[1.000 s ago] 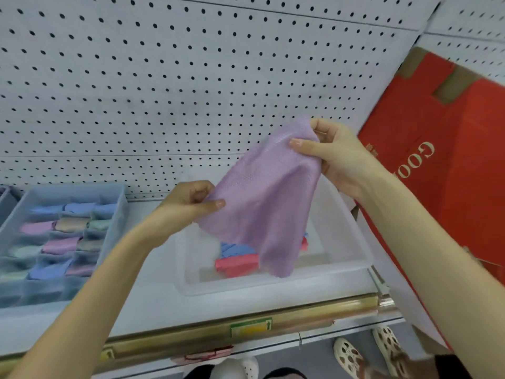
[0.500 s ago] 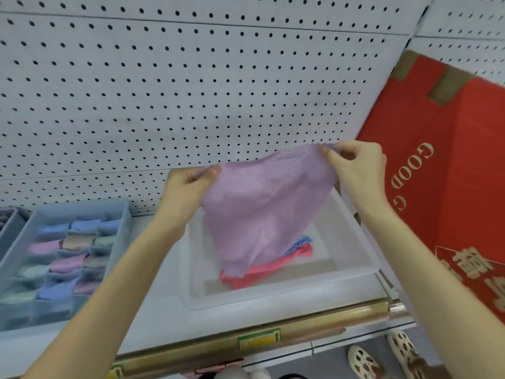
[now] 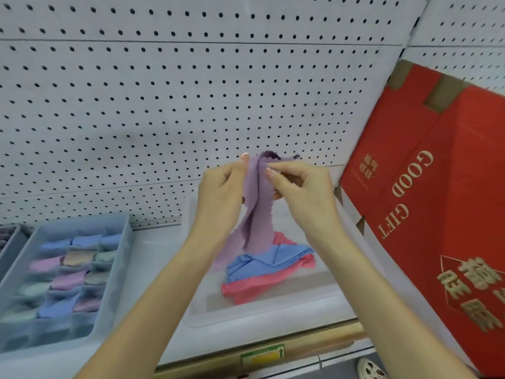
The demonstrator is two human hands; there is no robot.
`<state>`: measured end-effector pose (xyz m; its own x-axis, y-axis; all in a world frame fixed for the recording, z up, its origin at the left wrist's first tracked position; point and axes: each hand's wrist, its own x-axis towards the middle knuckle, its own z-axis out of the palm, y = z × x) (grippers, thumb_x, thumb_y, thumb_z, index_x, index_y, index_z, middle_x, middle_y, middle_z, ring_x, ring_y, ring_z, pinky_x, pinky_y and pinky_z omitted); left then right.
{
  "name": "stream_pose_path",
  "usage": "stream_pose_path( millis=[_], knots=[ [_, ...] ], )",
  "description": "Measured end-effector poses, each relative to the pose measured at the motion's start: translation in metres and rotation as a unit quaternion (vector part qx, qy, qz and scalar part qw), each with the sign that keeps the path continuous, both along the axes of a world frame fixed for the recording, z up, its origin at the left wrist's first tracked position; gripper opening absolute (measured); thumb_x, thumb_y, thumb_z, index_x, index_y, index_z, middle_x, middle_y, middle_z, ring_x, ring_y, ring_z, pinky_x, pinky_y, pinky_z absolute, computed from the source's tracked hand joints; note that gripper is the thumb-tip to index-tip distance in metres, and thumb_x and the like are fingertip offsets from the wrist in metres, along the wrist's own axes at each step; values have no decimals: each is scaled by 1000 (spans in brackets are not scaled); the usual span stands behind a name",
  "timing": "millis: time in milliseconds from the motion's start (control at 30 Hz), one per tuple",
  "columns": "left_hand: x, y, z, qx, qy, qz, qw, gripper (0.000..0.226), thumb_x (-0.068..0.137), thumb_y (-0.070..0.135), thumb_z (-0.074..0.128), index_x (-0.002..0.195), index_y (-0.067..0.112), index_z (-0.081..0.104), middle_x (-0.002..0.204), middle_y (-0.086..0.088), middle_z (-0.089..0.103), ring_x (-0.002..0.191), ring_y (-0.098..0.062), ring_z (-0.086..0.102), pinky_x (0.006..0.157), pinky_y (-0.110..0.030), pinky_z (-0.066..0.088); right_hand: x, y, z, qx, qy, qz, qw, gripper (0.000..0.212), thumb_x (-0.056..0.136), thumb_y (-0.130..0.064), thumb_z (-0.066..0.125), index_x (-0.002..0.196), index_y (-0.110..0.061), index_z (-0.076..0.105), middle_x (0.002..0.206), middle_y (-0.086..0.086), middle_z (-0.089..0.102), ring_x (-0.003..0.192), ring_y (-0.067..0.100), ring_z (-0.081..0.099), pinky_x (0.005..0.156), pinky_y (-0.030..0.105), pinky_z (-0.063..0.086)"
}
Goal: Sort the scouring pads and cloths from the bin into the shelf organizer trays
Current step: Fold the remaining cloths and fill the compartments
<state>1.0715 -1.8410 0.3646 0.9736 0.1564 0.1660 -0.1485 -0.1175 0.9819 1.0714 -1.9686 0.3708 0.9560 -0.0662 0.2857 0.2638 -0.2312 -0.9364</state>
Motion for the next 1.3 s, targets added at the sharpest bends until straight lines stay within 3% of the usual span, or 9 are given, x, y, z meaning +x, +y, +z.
stream_pose_path(
  millis=[133,233,367,667,833,967,1067,1200,1300],
  knots=[
    [-3,-2,-7,-16,11,-11,1000,67,86,56,45,74,-9,52,72,-33,57,67,-22,51,75,-56,52,-4,5,-4,54,22,18,998,28,86,-5,67,78,-31,72,77,-12,73,70,4,64,71,32,56],
    [-4,-1,-13,-24,24,-14,999,62,86,53,45,73,-7,55,65,-16,49,67,-19,45,68,-45,47,-8,7,-6,88,39,25,995,20,83,-4,71,81,-23,74,76,-4,74,70,9,67,72,30,58],
    [-7,-1,-16,-33,56,-40,997,55,95,49,45,81,0,67,73,-14,56,71,-20,49,74,-52,50,-10,13,-11,115,58,47,991,16,82,-1,71,87,-15,73,81,5,75,73,14,70,71,26,57],
    [-15,0,-16,-125,73,-31,989,45,104,28,39,71,8,63,68,-6,58,71,-17,51,68,-28,42,-16,26,-15,103,60,40,992,21,78,3,73,84,-17,68,72,3,73,68,17,71,71,29,58],
    [-17,3,-21,-156,76,-64,983,41,104,27,36,78,14,65,61,9,67,60,2,61,57,-9,44,-16,30,-17,105,73,47,991,12,84,0,69,86,-12,69,79,7,74,75,19,72,73,31,58],
    [-16,15,-28,-184,86,-115,972,40,89,45,46,92,14,71,90,-1,75,90,-10,70,82,-19,54,-15,26,-15,137,133,112,975,26,99,-2,43,100,-7,68,91,12,73,84,18,72,75,24,56],
    [-18,23,-30,-181,93,-136,970,25,94,22,51,100,8,71,102,-13,73,99,-21,68,93,-32,51,-13,19,-13,153,156,154,964,27,98,3,42,103,-9,66,85,9,73,78,18,71,72,25,56],
    [-19,35,-28,-166,99,-141,971,23,96,15,48,96,8,70,87,-2,71,82,-14,63,79,-27,51,-5,-2,-12,-55,15,38,998,27,84,-6,70,96,-29,65,76,-8,61,65,2,53,65,14,43],
    [-18,47,-22,-114,97,-156,976,24,90,25,52,93,11,72,90,-5,67,88,-19,57,87,-37,44,1,-20,0,-171,-34,63,983,35,73,-19,82,92,-42,63,102,-7,52,94,-1,48,83,8,35]
  ],
)
